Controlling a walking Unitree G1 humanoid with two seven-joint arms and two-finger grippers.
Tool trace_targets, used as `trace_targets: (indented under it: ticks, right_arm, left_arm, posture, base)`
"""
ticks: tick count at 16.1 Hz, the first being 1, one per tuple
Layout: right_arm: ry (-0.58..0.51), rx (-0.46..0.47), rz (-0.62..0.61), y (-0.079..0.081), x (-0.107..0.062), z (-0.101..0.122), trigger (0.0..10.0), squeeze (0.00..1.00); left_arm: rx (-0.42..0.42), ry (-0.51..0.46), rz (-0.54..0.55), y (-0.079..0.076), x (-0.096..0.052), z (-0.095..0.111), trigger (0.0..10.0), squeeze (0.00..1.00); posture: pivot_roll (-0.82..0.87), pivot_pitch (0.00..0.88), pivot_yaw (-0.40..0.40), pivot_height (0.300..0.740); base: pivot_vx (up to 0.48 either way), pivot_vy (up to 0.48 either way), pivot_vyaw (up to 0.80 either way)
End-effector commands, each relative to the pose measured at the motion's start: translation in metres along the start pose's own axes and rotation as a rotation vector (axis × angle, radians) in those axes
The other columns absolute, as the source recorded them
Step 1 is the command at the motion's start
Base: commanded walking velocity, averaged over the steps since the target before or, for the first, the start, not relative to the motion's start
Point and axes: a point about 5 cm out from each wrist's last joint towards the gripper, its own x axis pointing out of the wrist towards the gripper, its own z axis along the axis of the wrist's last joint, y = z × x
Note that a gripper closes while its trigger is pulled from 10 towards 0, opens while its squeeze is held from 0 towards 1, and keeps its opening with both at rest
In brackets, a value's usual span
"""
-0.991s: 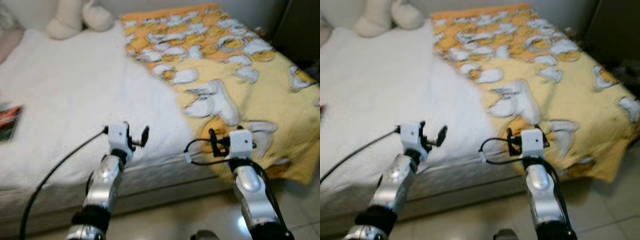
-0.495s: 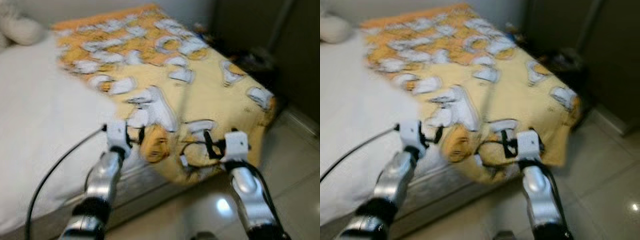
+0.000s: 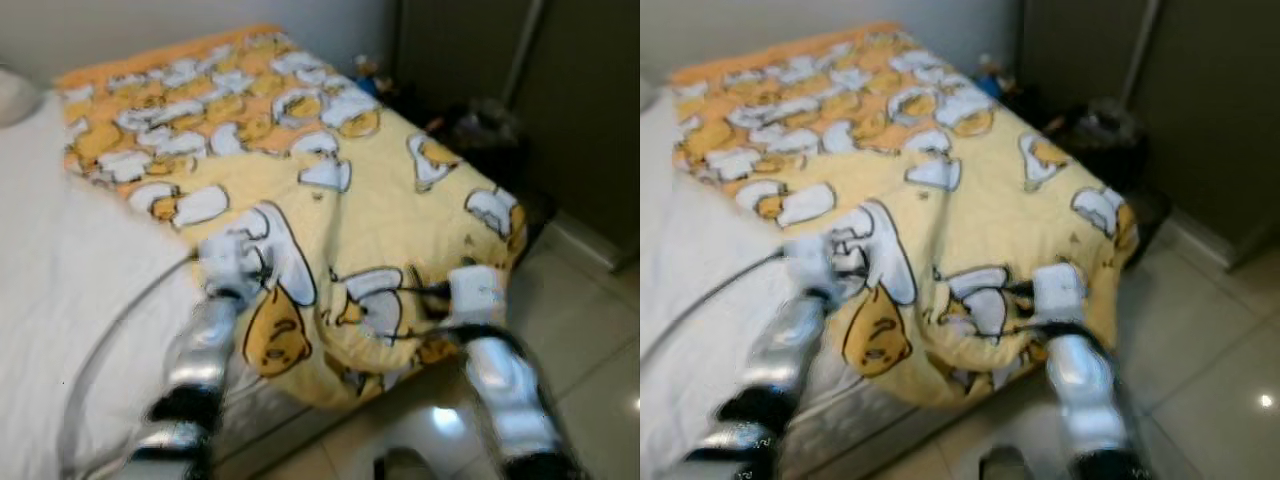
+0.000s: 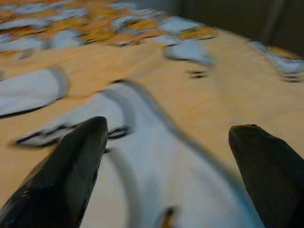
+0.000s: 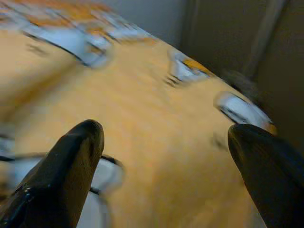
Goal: Clean up the room
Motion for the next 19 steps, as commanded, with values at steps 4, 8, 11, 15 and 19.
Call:
trace_targets:
  ticks: [4, 8, 11, 15, 19]
  right_arm:
    - [-0.03, 0.025, 0.03, 0.012, 0.001, 0.007, 10.0, 0.0]
    - [0.054, 0.026, 0.097, 0.011, -0.026, -0.012, 10.0, 0.0]
    - [0.098, -0.002, 0.097, 0.002, -0.061, -0.016, 10.0, 0.0]
    - [0.165, -0.044, 0.115, -0.007, -0.101, -0.021, 10.0, 0.0]
    - [0.124, -0.017, 0.126, -0.006, -0.088, -0.009, 10.0, 0.0]
  left_arm:
    - [0.062, 0.047, 0.03, 0.013, -0.001, -0.005, 10.0, 0.0]
    - [-0.021, 0.201, 0.033, 0.009, 0.016, -0.011, 10.0, 0.0]
    - [-0.071, 0.263, 0.221, 0.031, 0.021, -0.007, 10.0, 0.0]
    - [-0.125, 0.093, 0.433, 0.08, 0.014, 0.017, 10.0, 0.0]
    - [-0.173, 0.112, 0.258, 0.032, -0.024, -0.034, 10.0, 0.0]
  posture:
    - [-0.21, 0.019, 0.104, 0.731]
    - [-0.24, 0.095, 0.086, 0.731]
    - [-0.32, 0.206, 0.064, 0.731]
    - [-0.36, 0.231, 0.063, 0.731]
    - [-0.32, 0.21, 0.052, 0.731]
  base:
    - [0.0, 0.0, 0.0]
    - [0.0, 0.0, 0.0]
    - [0.0, 0.0, 0.0]
    - [0.0, 0.0, 0.0]
    - [0.0, 0.0, 0.0]
